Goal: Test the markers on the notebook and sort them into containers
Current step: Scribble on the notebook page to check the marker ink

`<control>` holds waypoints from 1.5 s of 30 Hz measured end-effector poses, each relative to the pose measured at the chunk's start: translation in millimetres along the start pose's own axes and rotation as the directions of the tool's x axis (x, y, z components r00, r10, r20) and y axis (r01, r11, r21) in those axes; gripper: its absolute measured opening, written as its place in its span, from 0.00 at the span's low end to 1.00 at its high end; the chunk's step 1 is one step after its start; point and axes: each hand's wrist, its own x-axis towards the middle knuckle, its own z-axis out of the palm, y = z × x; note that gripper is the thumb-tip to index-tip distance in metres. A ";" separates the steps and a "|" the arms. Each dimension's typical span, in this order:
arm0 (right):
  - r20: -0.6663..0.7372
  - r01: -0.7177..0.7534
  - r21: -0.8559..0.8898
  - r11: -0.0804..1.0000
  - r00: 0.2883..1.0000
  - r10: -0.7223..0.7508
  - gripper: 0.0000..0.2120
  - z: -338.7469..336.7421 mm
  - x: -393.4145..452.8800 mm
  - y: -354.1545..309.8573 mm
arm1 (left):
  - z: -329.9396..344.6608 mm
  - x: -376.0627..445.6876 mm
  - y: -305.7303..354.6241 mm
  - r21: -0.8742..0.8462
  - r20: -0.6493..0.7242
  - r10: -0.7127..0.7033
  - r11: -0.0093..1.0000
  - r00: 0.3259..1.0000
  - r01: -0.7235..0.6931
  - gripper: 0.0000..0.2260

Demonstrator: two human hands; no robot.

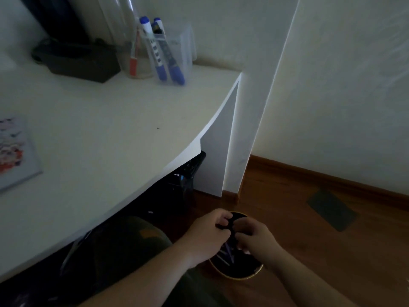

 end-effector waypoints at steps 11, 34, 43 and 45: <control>-0.033 0.684 0.003 0.729 0.729 -0.684 0.10 16.4 -114.4 -224.2 | -108.6 -140.1 46.0 -0.008 -0.096 0.364 0.930 0.926 -0.367 0.14; 0.621 0.967 0.013 0.255 0.192 -0.760 0.31 322.5 -85.4 -463.6 | -390.9 -322.5 16.4 0.537 -0.807 0.575 0.810 0.137 -0.235 0.06; 0.601 0.976 -0.079 0.204 0.209 -0.772 0.09 316.5 -73.4 -455.8 | -428.6 -216.0 -59.1 0.322 -0.820 0.173 0.927 0.545 0.190 0.05; 0.541 0.923 -0.043 0.383 0.344 -0.767 0.09 297.2 -66.6 -466.0 | -422.7 -212.9 -76.5 0.452 -0.809 0.278 0.858 0.518 0.244 0.03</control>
